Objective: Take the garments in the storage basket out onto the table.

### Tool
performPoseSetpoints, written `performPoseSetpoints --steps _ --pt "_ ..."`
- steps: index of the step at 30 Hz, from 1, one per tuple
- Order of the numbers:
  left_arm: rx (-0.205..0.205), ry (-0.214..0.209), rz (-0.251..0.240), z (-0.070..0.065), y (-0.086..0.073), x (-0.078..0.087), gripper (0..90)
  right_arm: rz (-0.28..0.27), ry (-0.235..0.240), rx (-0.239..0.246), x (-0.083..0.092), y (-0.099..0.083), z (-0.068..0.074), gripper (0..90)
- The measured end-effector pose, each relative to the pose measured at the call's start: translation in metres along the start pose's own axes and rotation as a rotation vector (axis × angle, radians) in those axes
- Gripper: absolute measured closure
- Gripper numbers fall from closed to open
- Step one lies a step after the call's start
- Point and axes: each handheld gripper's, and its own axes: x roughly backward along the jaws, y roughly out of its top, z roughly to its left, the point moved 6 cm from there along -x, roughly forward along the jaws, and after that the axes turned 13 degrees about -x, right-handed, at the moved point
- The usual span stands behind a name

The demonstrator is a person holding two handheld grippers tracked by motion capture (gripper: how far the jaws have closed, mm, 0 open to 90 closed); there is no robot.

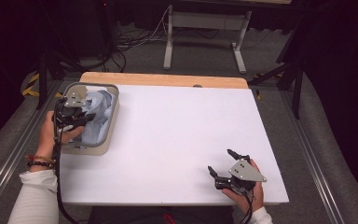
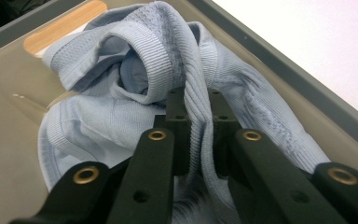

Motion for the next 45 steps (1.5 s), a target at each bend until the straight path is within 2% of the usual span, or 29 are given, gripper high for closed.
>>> performPoseSetpoints --steps 5,7,8,10,15,16,20,24,25,26,27,30,39,45 --pt "-0.001 0.008 -0.024 -0.002 0.001 0.003 85.4 -0.006 -0.001 0.01 0.001 0.001 0.0 13.3" --pt "0.002 0.024 -0.032 0.0 0.001 0.006 85.6 -0.009 0.002 0.008 0.002 0.002 -0.001 13.3" --pt "0.013 0.028 -0.046 0.0 0.001 0.008 85.6 -0.011 0.001 0.009 0.002 0.002 -0.001 13.3" --pt "0.03 0.027 -0.083 0.002 0.0 0.011 85.8 -0.015 -0.001 0.004 0.004 0.002 -0.003 13.4" --pt "0.059 0.067 -0.163 0.006 0.002 0.021 86.1 -0.024 -0.006 0.007 0.005 0.004 -0.004 13.5" --pt "0.059 0.067 -0.163 0.006 0.002 0.021 86.2 -0.024 -0.006 0.007 0.005 0.004 -0.004 13.5" --pt "0.099 0.105 -0.23 0.01 0.006 0.029 86.3 -0.029 -0.006 -0.003 0.006 0.005 -0.006 13.5" --pt "0.113 0.129 -0.307 0.014 0.014 0.04 86.3 -0.033 -0.007 -0.015 0.006 0.005 -0.007 13.6" --pt "0.113 0.129 -0.307 0.014 0.014 0.04 86.4 -0.033 -0.007 -0.015 0.006 0.005 -0.007 13.6" --pt "0.118 0.132 -0.33 0.014 0.017 0.044 86.4 -0.033 -0.007 -0.017 0.006 0.005 -0.007 13.6" --pt "0.132 0.141 -0.377 0.016 0.023 0.052 86.4 -0.033 -0.007 -0.021 0.005 0.005 -0.007 13.6" --pt "0.138 0.147 -0.421 0.019 0.032 0.063 86.4 -0.033 -0.003 -0.032 0.004 0.005 -0.008 13.6" --pt "0.11 0.163 -0.456 0.022 0.054 0.083 86.4 -0.038 -0.004 -0.042 0.005 0.005 -0.01 13.8" --pt "0.109 0.175 -0.476 0.027 0.07 0.097 86.4 -0.038 -0.002 -0.043 0.005 0.006 -0.01 13.8"
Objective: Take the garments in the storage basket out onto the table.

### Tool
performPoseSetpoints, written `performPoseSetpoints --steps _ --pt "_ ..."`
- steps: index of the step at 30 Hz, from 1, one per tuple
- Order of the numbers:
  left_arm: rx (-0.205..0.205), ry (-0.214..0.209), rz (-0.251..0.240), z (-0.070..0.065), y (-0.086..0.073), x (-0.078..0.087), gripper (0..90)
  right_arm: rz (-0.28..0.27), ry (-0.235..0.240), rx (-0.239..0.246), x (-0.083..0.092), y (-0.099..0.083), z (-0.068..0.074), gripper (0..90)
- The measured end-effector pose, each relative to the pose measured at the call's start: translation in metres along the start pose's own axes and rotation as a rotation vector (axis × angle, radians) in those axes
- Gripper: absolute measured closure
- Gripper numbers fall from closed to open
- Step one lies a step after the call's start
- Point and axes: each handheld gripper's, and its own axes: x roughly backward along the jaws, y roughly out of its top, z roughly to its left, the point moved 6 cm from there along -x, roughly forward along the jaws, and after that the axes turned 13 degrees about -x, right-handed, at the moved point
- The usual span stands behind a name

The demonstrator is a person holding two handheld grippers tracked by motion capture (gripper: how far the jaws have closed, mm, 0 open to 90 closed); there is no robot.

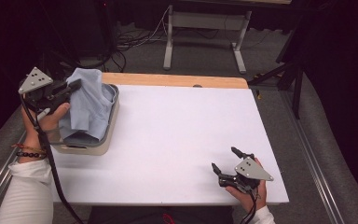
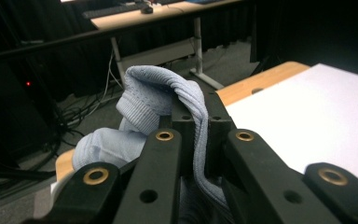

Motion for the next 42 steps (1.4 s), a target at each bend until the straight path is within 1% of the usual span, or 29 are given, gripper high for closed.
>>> performPoseSetpoints --steps 5,8,9,10,11,13,14,15,17,18,19,21,22,24,27,28,29,30,31,32,33,35,36,37,38,39,40,41,42 --pt "0.001 -0.002 -0.025 -0.001 0.012 0.003 86.4 -0.001 0.0 0.0 0.0 0.0 0.0 13.8" --pt "-0.015 0.003 -0.036 0.0 0.024 0.007 86.5 -0.001 0.001 -0.003 0.0 0.0 0.0 13.8" --pt "-0.015 0.003 -0.036 0.0 0.024 0.007 86.5 -0.001 0.001 -0.003 0.0 0.0 0.0 13.8" --pt "-0.022 0.005 -0.041 0.001 0.031 0.009 86.4 -0.002 0.001 -0.002 0.0 0.0 0.0 13.8" --pt "-0.022 0.005 -0.041 0.001 0.031 0.009 86.5 -0.001 0.0 -0.003 0.0 0.0 0.0 13.8" --pt "-0.015 0.003 -0.062 0.002 0.042 0.012 86.5 -0.001 0.0 -0.006 0.0 0.0 -0.001 13.8" --pt "-0.028 0.007 -0.06 0.002 0.046 0.013 86.4 0.0 0.0 -0.009 0.0 0.0 -0.001 13.8" --pt "-0.032 0.008 -0.065 0.001 0.05 0.013 86.4 0.001 0.0 -0.009 0.0 0.0 -0.001 13.8" --pt "-0.035 0.002 -0.071 -0.001 0.053 0.013 86.5 0.001 0.001 -0.005 0.0 0.0 0.0 13.8" --pt "-0.042 -0.005 -0.076 -0.004 0.06 0.013 86.5 0.0 0.001 -0.006 0.0 0.0 0.0 13.8" --pt "-0.042 -0.005 -0.076 -0.004 0.06 0.013 86.5 0.0 0.001 -0.006 0.0 0.0 0.0 13.8" --pt "-0.042 -0.023 -0.093 -0.008 0.07 0.012 86.5 0.001 0.002 -0.009 0.0 0.0 0.0 13.8" --pt "-0.042 -0.023 -0.093 -0.008 0.07 0.012 86.5 0.002 0.002 -0.01 0.0 0.0 -0.001 13.8" --pt "-0.046 -0.029 -0.106 -0.011 0.078 0.011 86.5 0.003 0.002 -0.009 0.0 0.0 -0.001 13.8" --pt "-0.043 -0.058 -0.131 -0.021 0.09 0.009 86.5 -0.001 0.004 -0.011 0.0 0.0 -0.001 13.8" --pt "-0.043 -0.058 -0.131 -0.021 0.09 0.009 86.5 -0.002 0.004 -0.011 0.001 0.0 -0.002 13.8" --pt "-0.056 -0.071 -0.139 -0.029 0.095 0.007 86.5 -0.003 0.003 -0.01 0.001 0.001 -0.002 13.8" --pt "-0.06 -0.081 -0.142 -0.033 0.098 0.006 86.5 -0.004 0.002 -0.011 0.002 0.001 -0.002 13.8" --pt "-0.06 -0.081 -0.142 -0.033 0.098 0.006 86.5 -0.005 0.002 -0.01 0.002 0.001 -0.002 13.8" --pt "-0.072 -0.103 -0.144 -0.041 0.102 0.004 86.5 -0.005 0.001 -0.01 0.002 0.001 -0.002 13.8" --pt "-0.079 -0.103 -0.145 -0.045 0.104 0.003 86.5 -0.006 0.002 -0.012 0.003 0.001 -0.002 13.8" --pt "-0.074 -0.126 -0.155 -0.051 0.107 0.0 86.4 -0.007 0.0 -0.016 0.003 0.001 -0.003 13.8" --pt "-0.074 -0.126 -0.155 -0.051 0.107 0.0 86.5 -0.007 0.0 -0.016 0.003 0.001 -0.003 13.8" --pt "-0.077 -0.14 -0.161 -0.058 0.11 -0.003 86.5 -0.007 0.001 -0.019 0.003 0.001 -0.004 13.8" --pt "-0.077 -0.14 -0.161 -0.058 0.11 -0.003 86.5 -0.006 0.0 -0.018 0.002 0.001 -0.004 13.8" --pt "-0.081 -0.16 -0.165 -0.066 0.115 -0.006 86.5 -0.007 0.0 -0.018 0.003 0.001 -0.004 13.8" --pt "-0.081 -0.16 -0.165 -0.066 0.115 -0.006 86.5 -0.007 0.0 -0.018 0.003 0.001 -0.004 13.8" --pt "-0.088 -0.178 -0.171 -0.074 0.121 -0.008 86.5 -0.005 0.0 -0.013 0.003 0.001 -0.003 13.8" --pt "-0.09 -0.188 -0.174 -0.078 0.125 -0.009 86.5 -0.006 -0.001 -0.012 0.003 0.002 -0.003 13.8"
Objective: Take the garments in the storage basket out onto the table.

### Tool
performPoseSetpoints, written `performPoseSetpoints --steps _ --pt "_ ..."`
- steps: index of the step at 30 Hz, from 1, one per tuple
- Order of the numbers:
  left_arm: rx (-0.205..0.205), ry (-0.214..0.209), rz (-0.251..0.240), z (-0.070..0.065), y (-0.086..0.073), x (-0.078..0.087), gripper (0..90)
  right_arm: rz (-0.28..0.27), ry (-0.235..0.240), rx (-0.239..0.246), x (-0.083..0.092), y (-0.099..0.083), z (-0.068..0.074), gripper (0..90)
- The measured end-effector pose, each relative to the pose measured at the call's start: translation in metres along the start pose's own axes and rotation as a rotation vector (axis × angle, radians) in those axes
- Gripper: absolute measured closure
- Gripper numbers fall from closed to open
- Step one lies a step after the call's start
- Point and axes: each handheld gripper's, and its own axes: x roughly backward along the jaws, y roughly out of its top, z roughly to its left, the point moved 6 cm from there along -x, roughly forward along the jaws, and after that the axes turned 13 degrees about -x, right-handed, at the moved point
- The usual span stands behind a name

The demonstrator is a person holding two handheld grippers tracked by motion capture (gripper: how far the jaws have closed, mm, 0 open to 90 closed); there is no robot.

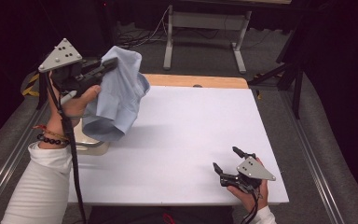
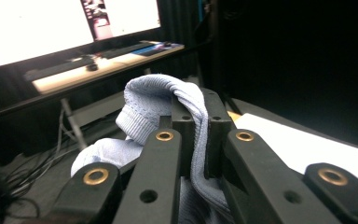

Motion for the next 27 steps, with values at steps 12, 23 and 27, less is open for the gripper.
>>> performPoseSetpoints --steps 12,23,27 --pt "-0.033 -0.122 -0.053 -0.05 0.029 -0.03 86.5 -0.004 0.002 -0.011 0.002 0.001 -0.003 13.7" --pt "-0.096 -0.223 0.008 -0.108 0.001 -0.073 86.4 -0.01 -0.007 -0.014 0.003 0.001 -0.005 14.3" --pt "-0.102 -0.251 0.048 -0.124 -0.017 -0.085 86.4 -0.005 -0.006 -0.013 0.002 0.001 -0.005 14.3"
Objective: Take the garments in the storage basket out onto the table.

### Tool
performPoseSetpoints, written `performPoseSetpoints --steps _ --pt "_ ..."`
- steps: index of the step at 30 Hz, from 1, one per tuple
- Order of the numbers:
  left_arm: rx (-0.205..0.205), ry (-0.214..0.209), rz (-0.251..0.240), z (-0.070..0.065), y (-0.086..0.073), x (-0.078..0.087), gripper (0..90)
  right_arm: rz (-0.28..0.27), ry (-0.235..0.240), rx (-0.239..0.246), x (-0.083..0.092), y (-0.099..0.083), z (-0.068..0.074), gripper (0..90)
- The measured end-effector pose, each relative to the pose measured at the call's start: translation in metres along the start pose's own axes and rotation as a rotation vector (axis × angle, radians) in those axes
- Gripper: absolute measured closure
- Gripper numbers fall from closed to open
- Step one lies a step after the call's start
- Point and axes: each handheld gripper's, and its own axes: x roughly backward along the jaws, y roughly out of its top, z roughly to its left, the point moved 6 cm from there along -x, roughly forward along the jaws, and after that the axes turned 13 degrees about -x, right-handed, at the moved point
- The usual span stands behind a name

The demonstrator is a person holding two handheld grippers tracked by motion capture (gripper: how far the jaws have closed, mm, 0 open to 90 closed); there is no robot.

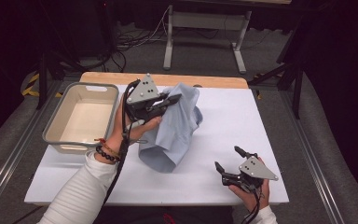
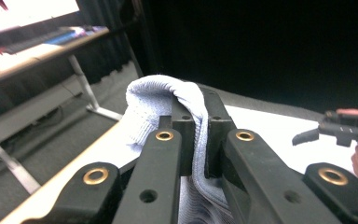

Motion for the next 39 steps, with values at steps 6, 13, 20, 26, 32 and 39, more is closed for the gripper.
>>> performPoseSetpoints --steps 6,13,20,26,32,39 --pt "-0.007 -0.016 0.041 -0.012 -0.018 -0.012 86.4 0.003 -0.002 0.001 -0.001 0.0 0.0 14.3" --pt "0.006 -0.043 0.06 -0.026 -0.041 -0.023 85.9 0.015 0.0 -0.001 -0.003 -0.002 0.0 14.5" --pt "0.023 -0.034 0.038 -0.032 -0.05 -0.019 74.7 0.033 -0.003 0.0 -0.005 -0.004 0.001 15.1" --pt "0.004 -0.022 0.032 -0.029 -0.056 -0.004 63.2 0.051 -0.007 -0.018 -0.009 -0.006 -0.001 16.2" --pt "-0.056 -0.022 0.108 -0.031 -0.096 0.005 52.9 0.066 0.007 -0.015 -0.013 -0.007 0.003 17.8" --pt "-0.022 -0.016 0.241 -0.033 -0.154 0.005 42.6 0.098 0.038 -0.005 -0.023 -0.005 0.013 30.6"
